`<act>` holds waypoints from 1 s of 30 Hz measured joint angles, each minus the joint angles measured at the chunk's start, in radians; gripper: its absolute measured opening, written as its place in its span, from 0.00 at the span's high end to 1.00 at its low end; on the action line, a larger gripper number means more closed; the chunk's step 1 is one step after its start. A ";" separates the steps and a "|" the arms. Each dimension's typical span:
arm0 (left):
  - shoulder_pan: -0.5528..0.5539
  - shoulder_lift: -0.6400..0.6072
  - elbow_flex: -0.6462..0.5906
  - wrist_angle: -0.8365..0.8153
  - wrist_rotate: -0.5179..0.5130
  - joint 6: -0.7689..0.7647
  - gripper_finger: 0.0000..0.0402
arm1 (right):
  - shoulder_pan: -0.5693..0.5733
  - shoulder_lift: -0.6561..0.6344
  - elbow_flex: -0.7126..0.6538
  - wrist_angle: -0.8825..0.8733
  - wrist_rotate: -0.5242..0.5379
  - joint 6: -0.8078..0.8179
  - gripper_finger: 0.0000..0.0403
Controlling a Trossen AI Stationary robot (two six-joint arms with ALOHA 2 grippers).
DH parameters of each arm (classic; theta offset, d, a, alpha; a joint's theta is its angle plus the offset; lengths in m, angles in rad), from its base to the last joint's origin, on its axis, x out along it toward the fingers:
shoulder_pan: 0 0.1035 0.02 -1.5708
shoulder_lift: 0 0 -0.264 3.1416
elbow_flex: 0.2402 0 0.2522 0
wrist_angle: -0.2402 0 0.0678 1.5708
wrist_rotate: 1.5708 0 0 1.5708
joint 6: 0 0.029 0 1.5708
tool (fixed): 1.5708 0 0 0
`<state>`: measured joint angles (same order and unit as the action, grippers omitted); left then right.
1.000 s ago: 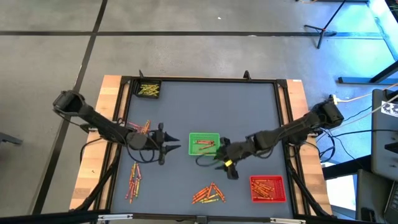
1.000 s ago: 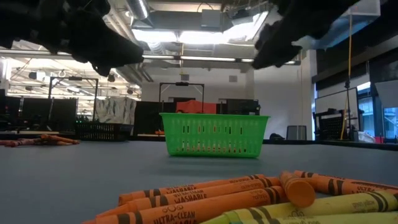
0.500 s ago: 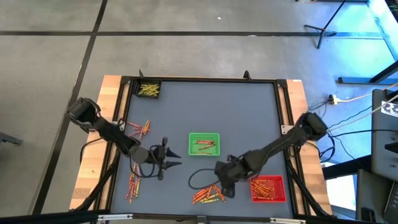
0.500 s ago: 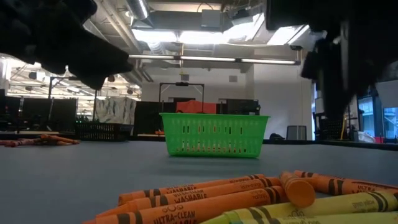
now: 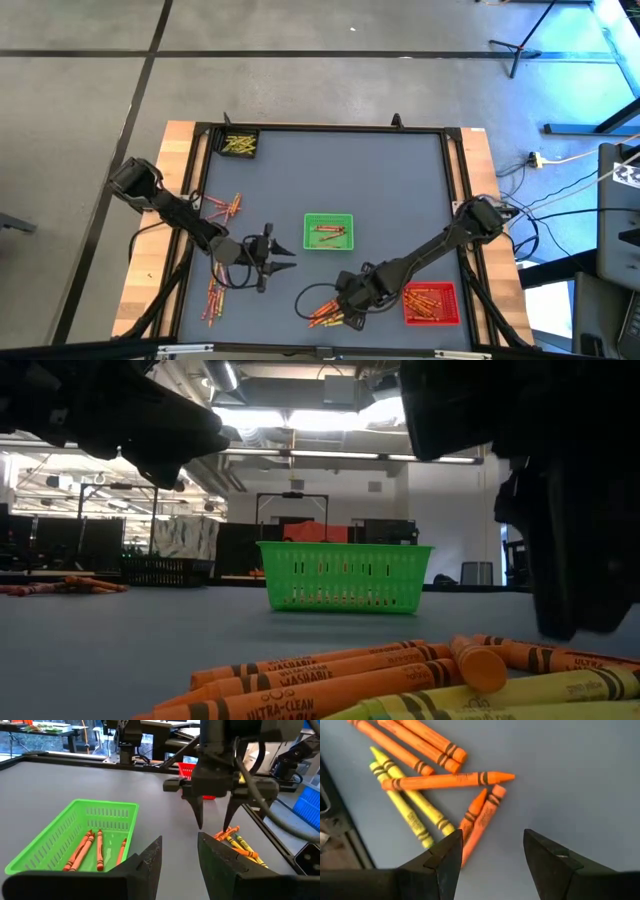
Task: Sort crayons
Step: Put the orange crayon into the red bin
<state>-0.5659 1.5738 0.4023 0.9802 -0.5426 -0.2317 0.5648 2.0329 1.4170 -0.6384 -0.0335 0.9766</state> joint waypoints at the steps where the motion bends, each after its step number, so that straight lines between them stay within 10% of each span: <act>1: 0.000 0.000 0.000 0.000 0.000 0.000 0.73 | 0.000 0.006 0.003 0.005 0.003 0.000 0.49; 14: 0.000 0.000 0.000 -0.024 -0.025 0.003 0.73 | -0.001 0.024 0.005 -0.065 0.043 -0.020 0.54; 30: 0.000 0.000 0.000 -0.023 -0.026 0.005 0.73 | 0.000 0.023 0.005 -0.160 0.099 -0.171 0.98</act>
<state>-0.5663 1.5738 0.4023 0.9574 -0.5682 -0.2268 0.5644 2.0563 1.4216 -0.7981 0.0657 0.8061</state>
